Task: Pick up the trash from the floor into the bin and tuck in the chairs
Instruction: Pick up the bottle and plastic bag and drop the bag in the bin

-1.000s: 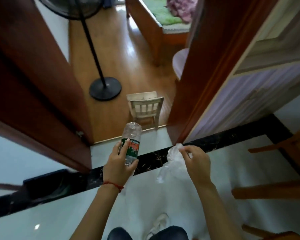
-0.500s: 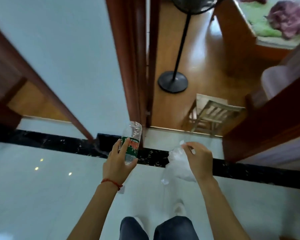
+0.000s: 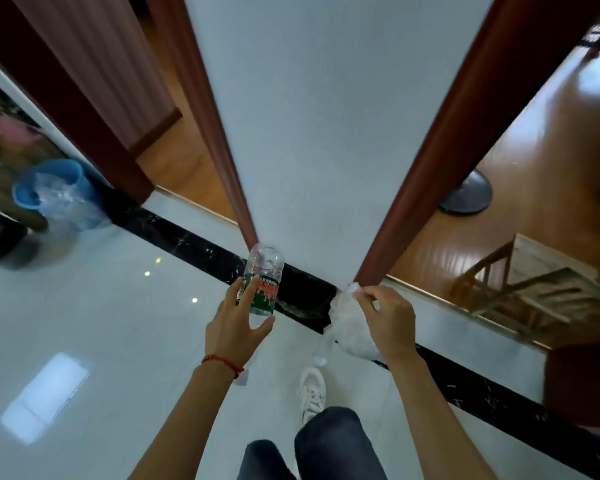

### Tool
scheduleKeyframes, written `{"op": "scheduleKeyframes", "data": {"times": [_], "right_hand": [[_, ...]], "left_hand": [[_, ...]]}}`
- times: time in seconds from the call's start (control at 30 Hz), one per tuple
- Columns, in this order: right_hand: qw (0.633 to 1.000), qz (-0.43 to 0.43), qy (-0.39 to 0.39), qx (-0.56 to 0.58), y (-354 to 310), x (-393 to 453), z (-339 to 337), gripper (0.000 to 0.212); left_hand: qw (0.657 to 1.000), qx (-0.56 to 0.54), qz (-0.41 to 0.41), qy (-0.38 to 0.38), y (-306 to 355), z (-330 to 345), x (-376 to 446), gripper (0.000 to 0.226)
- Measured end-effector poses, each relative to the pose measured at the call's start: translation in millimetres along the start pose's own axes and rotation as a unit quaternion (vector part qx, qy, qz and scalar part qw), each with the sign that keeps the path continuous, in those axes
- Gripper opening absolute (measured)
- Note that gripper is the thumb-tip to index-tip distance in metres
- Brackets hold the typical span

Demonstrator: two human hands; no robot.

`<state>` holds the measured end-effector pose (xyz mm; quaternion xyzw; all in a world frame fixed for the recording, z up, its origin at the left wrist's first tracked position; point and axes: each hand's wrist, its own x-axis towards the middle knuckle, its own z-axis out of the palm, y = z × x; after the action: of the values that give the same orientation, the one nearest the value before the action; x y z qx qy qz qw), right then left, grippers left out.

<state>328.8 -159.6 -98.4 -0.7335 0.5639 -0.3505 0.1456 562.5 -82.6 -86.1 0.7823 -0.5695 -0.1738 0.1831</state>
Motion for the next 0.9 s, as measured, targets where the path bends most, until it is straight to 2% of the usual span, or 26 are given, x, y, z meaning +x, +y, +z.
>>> {"op": "scheduleKeyframes", "data": {"times": [0.23, 0.43, 0.57, 0.7, 0.9], "right_hand": [[0.999, 0.022, -0.027, 0.017, -4.2, 46.3, 53.4, 0.012], [0.995, 0.100, -0.020, -0.001, -11.9, 53.0, 92.2, 0.012], [0.988, 0.150, 0.008, -0.037, -18.0, 45.6, 119.0, 0.007], [0.982, 0.174, 0.027, -0.063, -18.3, 33.1, 148.3, 0.016], [0.960, 0.269, 0.066, -0.044, -1.1, 11.9, 194.0, 0.003]], "left_hand": [[0.999, 0.016, 0.015, -0.049, -24.8, -7.8, 64.4, 0.071], [0.992, 0.035, 0.055, -0.104, -52.5, 1.1, 108.8, 0.072], [0.976, 0.050, 0.116, -0.177, -79.4, 14.4, 143.8, 0.073], [0.953, 0.082, 0.179, -0.228, -100.7, 33.8, 177.7, 0.073], [0.935, 0.088, 0.199, -0.278, -138.4, 95.0, 209.7, 0.075]]}}
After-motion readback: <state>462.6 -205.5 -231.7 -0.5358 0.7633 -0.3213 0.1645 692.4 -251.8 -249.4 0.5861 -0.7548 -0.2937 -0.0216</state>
